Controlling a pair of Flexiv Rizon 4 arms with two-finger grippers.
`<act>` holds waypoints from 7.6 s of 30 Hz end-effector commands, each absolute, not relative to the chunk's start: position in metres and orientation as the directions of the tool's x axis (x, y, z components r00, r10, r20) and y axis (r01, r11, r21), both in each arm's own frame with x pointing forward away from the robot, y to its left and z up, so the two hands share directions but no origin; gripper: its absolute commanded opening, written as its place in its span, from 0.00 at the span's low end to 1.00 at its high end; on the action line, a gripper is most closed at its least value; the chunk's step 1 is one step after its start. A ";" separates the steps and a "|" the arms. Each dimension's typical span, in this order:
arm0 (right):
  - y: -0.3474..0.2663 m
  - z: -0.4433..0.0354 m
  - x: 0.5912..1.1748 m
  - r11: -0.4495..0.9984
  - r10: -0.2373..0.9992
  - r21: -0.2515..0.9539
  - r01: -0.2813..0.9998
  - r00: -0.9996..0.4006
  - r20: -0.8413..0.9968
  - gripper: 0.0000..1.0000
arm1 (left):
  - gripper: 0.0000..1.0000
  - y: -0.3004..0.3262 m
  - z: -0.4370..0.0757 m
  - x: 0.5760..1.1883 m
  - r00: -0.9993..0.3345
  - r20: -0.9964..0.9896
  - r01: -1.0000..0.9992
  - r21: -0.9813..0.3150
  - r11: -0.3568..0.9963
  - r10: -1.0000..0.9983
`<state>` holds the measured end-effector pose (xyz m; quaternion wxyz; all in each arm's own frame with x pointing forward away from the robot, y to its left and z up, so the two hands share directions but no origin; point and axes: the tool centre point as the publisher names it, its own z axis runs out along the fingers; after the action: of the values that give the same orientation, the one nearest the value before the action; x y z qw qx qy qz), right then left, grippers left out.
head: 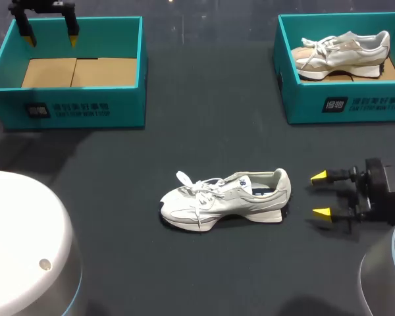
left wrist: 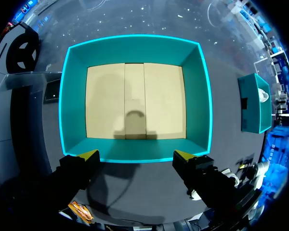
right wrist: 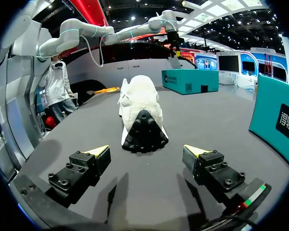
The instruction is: Take the shoe out of the shoebox, open the shoe tongue, remove and reinsert the insole, then place the shoe into the shoebox
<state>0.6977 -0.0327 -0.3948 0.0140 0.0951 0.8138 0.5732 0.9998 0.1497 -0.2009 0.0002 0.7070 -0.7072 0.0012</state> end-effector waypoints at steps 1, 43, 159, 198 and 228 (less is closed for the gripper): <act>-0.018 -0.398 0.700 0.325 0.178 0.935 0.142 -0.980 0.087 1.00 | 1.00 0.150 -0.200 1.000 0.000 0.001 -1.000 -0.001 0.000 -1.000; 0.042 -0.411 0.712 0.385 0.080 0.915 0.117 -0.992 0.093 1.00 | 1.00 0.150 -0.200 1.000 0.000 0.001 -1.000 -0.001 0.000 -1.000; 0.081 -0.414 0.705 0.366 0.041 0.929 0.052 -0.998 0.040 0.00 | 1.00 0.059 -0.184 0.879 -0.014 -0.016 -0.997 -0.075 0.016 -1.000; 0.081 -0.414 0.705 0.366 0.041 0.929 0.052 -0.998 0.040 0.00 | 1.00 -0.046 -0.184 0.727 -0.007 0.069 -0.997 -0.082 0.001 -0.998; 0.081 -0.414 0.705 0.366 0.041 0.929 0.052 -0.998 0.040 0.00 | 1.00 -0.168 -0.214 0.712 -0.058 0.026 -0.998 0.033 0.058 -0.998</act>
<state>0.7058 0.0804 -0.4145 -0.0057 0.0276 0.8256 0.5636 0.7023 -0.1331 -0.1978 0.0287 0.6859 -0.7268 0.0219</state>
